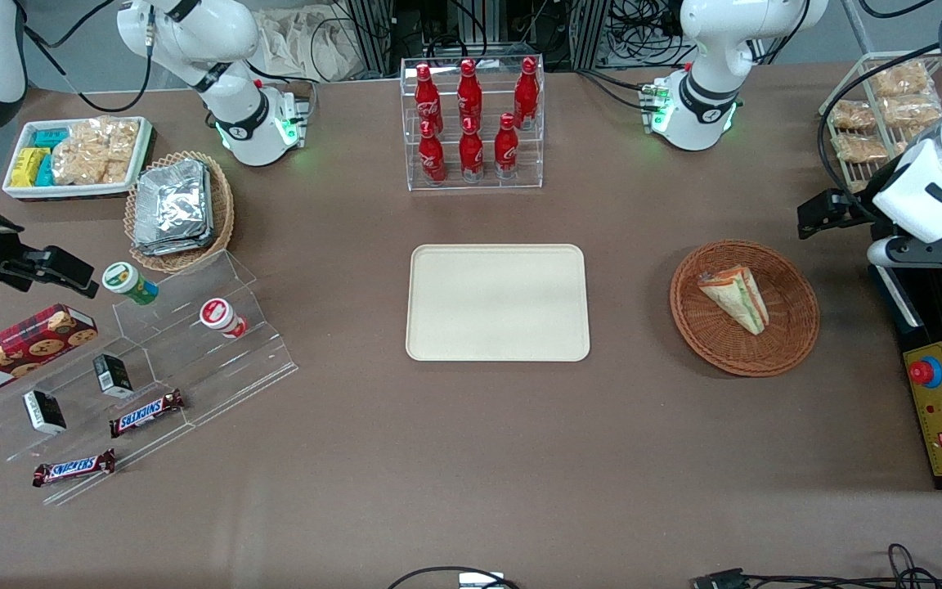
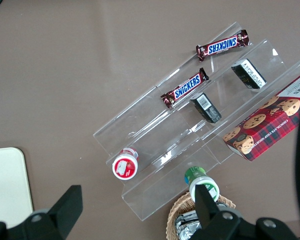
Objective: Place sandwich from basket to tray
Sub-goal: 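Move the left gripper over the sandwich in the wicker basket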
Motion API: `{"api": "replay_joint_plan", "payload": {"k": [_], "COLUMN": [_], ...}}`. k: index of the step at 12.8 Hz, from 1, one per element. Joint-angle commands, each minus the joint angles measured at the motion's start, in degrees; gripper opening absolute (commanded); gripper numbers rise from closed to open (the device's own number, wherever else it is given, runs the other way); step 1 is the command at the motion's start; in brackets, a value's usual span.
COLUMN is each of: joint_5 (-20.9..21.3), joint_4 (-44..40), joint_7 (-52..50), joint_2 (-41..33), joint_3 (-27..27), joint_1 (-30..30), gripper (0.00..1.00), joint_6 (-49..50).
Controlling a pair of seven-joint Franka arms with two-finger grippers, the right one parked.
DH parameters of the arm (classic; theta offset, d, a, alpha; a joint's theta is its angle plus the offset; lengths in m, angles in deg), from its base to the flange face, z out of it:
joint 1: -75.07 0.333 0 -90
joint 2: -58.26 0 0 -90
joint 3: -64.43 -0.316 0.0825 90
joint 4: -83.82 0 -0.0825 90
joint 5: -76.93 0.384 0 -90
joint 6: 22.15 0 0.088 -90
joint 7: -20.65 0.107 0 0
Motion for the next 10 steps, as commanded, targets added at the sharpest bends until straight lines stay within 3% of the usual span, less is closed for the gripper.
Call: {"api": "replay_joint_plan", "payload": {"k": [1, 8, 10], "joint_5": [-0.7, 0.3, 0.4], "joint_4": [-0.9, -0.2, 3.5], "joint_7": [0.6, 0.9, 0.8], "joint_2": [-0.4, 0.9, 0.6], "joint_3": [-0.6, -1.1, -1.1], "joint_1": [-0.6, -0.2, 1.5], "gripper": [1.00, 1.00, 1.00], "joint_6": [1.6, 0.3, -3.0]}}
